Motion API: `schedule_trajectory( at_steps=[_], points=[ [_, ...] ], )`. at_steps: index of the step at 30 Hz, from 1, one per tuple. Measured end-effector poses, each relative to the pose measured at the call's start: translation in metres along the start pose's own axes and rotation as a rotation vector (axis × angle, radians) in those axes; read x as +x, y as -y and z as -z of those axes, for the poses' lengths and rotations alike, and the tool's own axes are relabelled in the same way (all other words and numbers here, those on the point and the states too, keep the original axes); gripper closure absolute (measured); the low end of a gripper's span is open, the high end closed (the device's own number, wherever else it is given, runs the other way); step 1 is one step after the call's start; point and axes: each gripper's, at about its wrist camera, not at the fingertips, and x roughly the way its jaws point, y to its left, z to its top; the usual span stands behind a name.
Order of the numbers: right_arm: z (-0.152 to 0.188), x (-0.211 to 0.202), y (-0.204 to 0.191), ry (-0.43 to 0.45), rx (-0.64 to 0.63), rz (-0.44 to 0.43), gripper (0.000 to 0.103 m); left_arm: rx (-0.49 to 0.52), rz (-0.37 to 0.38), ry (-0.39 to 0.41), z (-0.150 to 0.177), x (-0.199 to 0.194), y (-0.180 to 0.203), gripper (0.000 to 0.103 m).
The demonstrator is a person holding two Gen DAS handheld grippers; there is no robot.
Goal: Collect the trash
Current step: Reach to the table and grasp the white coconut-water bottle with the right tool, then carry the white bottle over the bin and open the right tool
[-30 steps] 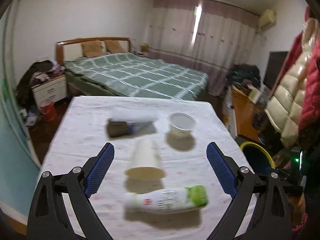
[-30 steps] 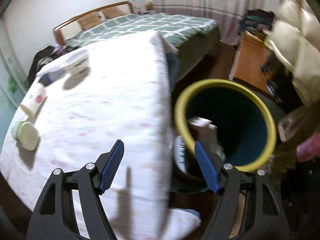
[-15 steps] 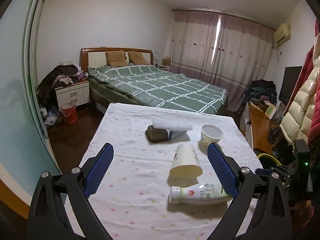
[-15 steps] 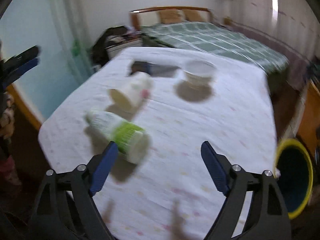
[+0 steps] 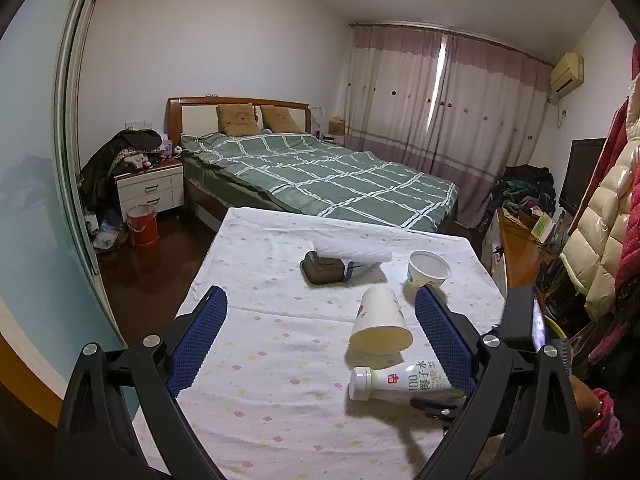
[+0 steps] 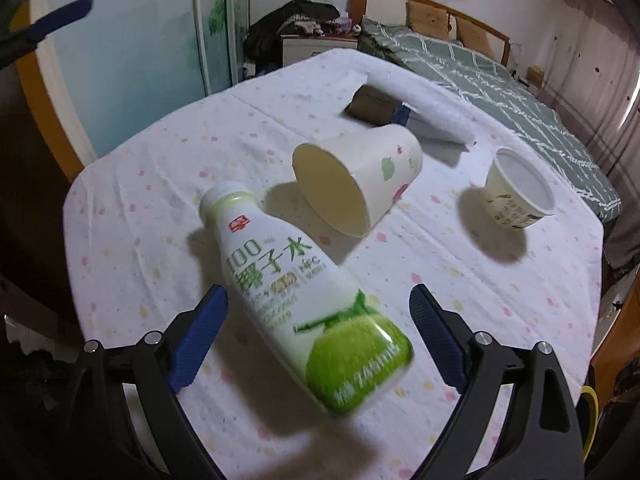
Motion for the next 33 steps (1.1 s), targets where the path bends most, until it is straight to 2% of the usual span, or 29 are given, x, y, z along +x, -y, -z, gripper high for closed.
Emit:
schedule_trajectory(
  at_steps=[4, 9, 12, 15, 18, 24, 25, 26, 27, 33],
  points=[
    [-0.001, 0.007, 0.004, -0.004, 0.049, -0.027, 0.016, 0.002, 0.002, -0.006, 0.002, 0.001, 0.001, 0.009],
    [0.006, 0.004, 0.006, 0.002, 0.114, -0.03, 0.022, 0.0, 0.008, -0.019, 0.003, 0.006, 0.003, 0.009],
    [0.015, -0.002, 0.004, -0.001, 0.177, -0.006, 0.03, -0.001, 0.016, -0.032, 0.005, 0.011, 0.004, 0.009],
    [0.028, -0.007, -0.006, 0.011, 0.228, -0.028, 0.031, 0.001, 0.027, -0.04, 0.006, 0.016, 0.007, 0.009],
    [0.038, -0.013, -0.02, 0.046, 0.242, -0.069, 0.031, 0.009, 0.034, -0.047, 0.007, 0.019, 0.011, 0.009],
    [0.053, -0.018, -0.013, 0.113, 0.341, -0.047, 0.032, 0.012, 0.044, -0.054, 0.009, 0.022, 0.016, 0.009],
    [0.054, -0.018, -0.011, 0.119, 0.357, -0.053, 0.036, 0.014, 0.046, -0.057, 0.009, 0.023, 0.017, 0.009],
    [0.054, -0.017, -0.009, 0.124, 0.367, -0.051, 0.046, 0.014, 0.047, -0.058, 0.009, 0.023, 0.017, 0.009],
    [0.054, -0.016, -0.008, 0.127, 0.376, -0.055, 0.051, 0.018, 0.049, -0.06, 0.01, 0.024, 0.019, 0.009],
    [0.054, -0.045, -0.006, 0.23, 0.367, -0.036, 0.053, 0.018, 0.046, -0.063, 0.009, 0.024, 0.019, 0.009]
  ],
)
